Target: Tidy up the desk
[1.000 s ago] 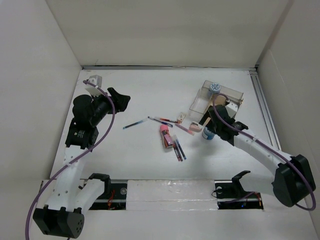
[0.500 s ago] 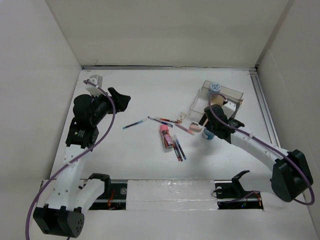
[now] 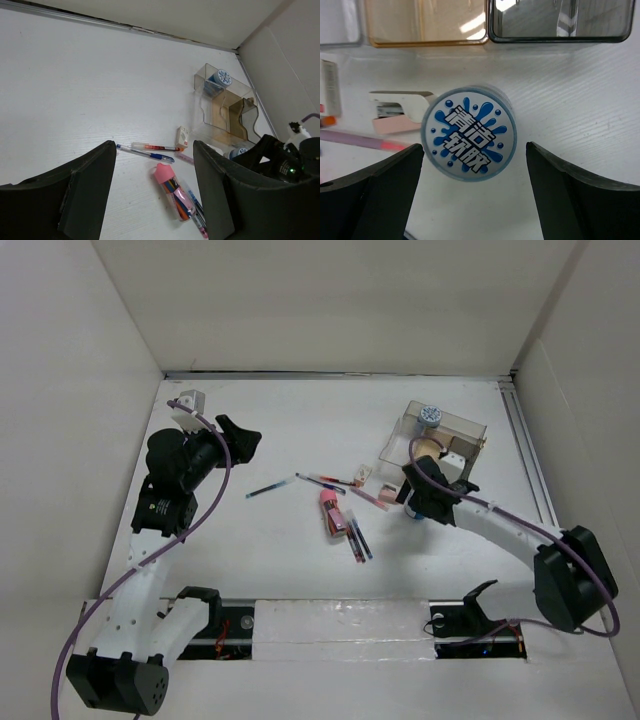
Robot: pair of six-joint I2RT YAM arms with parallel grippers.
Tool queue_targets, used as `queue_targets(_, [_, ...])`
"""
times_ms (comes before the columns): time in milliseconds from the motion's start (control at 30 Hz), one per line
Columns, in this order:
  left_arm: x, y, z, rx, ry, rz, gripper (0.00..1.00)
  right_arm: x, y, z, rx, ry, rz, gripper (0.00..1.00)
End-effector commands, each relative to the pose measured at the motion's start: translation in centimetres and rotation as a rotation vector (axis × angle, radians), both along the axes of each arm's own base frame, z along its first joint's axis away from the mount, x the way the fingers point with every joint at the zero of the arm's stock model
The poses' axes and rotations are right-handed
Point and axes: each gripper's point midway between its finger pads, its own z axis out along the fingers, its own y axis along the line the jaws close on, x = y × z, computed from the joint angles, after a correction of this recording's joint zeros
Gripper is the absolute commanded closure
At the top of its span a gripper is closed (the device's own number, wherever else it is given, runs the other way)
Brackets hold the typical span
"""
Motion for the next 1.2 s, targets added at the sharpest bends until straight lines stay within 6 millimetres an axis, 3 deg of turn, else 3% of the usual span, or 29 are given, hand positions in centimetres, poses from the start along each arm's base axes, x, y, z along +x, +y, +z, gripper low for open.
queue_targets(0, [0.0,-0.2,1.9,-0.016,-0.068,-0.013,0.41,0.9,0.7,-0.1,-0.005,0.018,0.024,0.11])
queue_targets(133, [-0.1,-0.2,2.2,-0.019,-0.076,-0.014,0.41,2.1,1.5,-1.2,0.013,0.015,0.037,0.18])
queue_targets(267, [-0.1,-0.3,2.0,-0.021,-0.072,-0.018,0.41,3.0,1.8,-0.4,0.001,-0.034,0.023,0.23])
queue_targets(500, [-0.2,-0.5,2.2,-0.025,-0.080,-0.031,0.41,2.9,1.6,-1.2,-0.014,-0.003,0.006,0.06])
queue_targets(600, [-0.1,-0.4,2.2,-0.025,-0.077,-0.027,0.41,3.0,0.9,0.0,-0.011,-0.038,-0.020,0.05])
queue_targets(767, [-0.2,-0.5,2.3,-0.026,-0.081,-0.032,0.41,3.4,-0.4,1.6,-0.004,-0.079,-0.059,0.13])
queue_targets(900, [-0.4,-0.5,2.5,-0.028,-0.089,-0.033,0.41,3.7,-0.6,0.6,-0.001,-0.047,-0.056,0.16])
queue_targets(1000, [-0.4,-0.4,2.5,-0.025,-0.088,-0.026,0.41,3.7,-0.1,0.0,0.002,-0.022,-0.030,0.26])
queue_targets(1033, [-0.4,-0.4,2.5,-0.025,-0.088,-0.029,0.41,3.7,0.1,-0.1,0.003,-0.016,-0.015,0.35])
queue_targets(1167, [-0.4,-0.3,2.6,-0.024,-0.090,-0.025,0.41,3.4,0.4,1.1,0.015,-0.035,-0.006,0.50])
